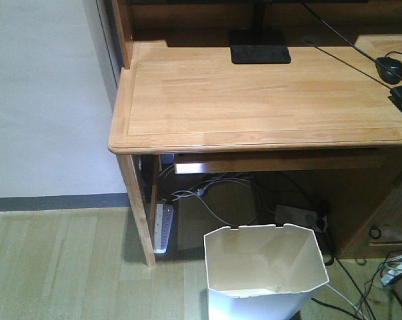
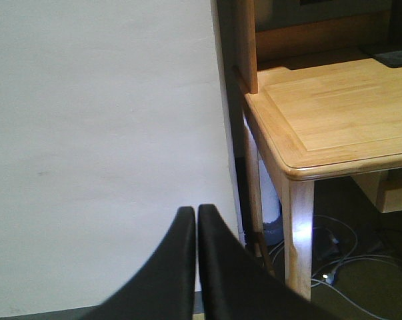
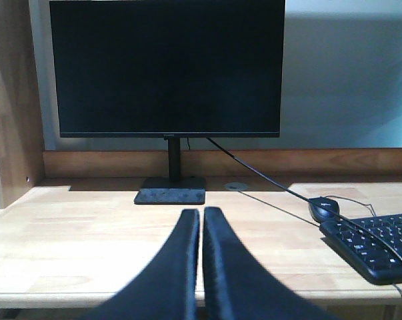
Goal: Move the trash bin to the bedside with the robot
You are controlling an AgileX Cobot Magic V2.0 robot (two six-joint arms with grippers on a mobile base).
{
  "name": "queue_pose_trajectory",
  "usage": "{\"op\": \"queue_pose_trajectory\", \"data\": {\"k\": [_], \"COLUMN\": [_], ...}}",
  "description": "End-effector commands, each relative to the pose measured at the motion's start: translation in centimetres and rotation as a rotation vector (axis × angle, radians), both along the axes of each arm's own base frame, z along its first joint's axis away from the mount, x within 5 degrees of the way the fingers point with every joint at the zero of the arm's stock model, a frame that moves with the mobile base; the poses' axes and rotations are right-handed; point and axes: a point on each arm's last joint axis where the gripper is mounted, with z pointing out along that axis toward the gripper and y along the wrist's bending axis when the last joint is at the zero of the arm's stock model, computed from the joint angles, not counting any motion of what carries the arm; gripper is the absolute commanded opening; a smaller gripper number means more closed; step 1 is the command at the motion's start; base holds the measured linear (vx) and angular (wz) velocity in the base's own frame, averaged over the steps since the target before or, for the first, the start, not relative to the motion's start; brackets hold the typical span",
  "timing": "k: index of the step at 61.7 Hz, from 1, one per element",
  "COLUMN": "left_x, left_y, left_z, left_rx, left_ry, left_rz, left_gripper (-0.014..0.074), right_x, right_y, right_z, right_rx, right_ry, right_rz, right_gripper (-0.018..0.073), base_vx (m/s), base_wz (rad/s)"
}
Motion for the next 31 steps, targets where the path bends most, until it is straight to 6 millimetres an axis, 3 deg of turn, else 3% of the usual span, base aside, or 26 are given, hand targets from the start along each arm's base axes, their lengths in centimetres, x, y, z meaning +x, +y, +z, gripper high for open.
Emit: {"op": "queue_pose_trajectory", "data": {"k": [1,16,31], "left_x": [0.1,0.1,0.1], "left_y": [-0.1,-0.1,-0.1], "left_z": [-0.2,-0.2,-0.2], "left_rx": [-0.012,-0.012,-0.012], "left_ry": [-0.055,-0.055,-0.055], "left_rz": [-0.015,-0.015,-0.015], "left_gripper": [-0.0006,-0.0006,-0.0006], "right_x": [0.2,3.6,6.5], "right_y": [0.0,0.0,-0.1], "right_z": [3.0,6.2,5.2], "right_rx": [-0.026,-0.019,-0.026], "right_ry": [-0.079,0.208,0.592], "right_rz": [0.0,-0.001,-0.004], "right_gripper": [-0.0011,-0.0011,-0.0011], "base_vx": [0.0,0.0,0.0], "base_wz": [0.0,0.0,0.0]}}
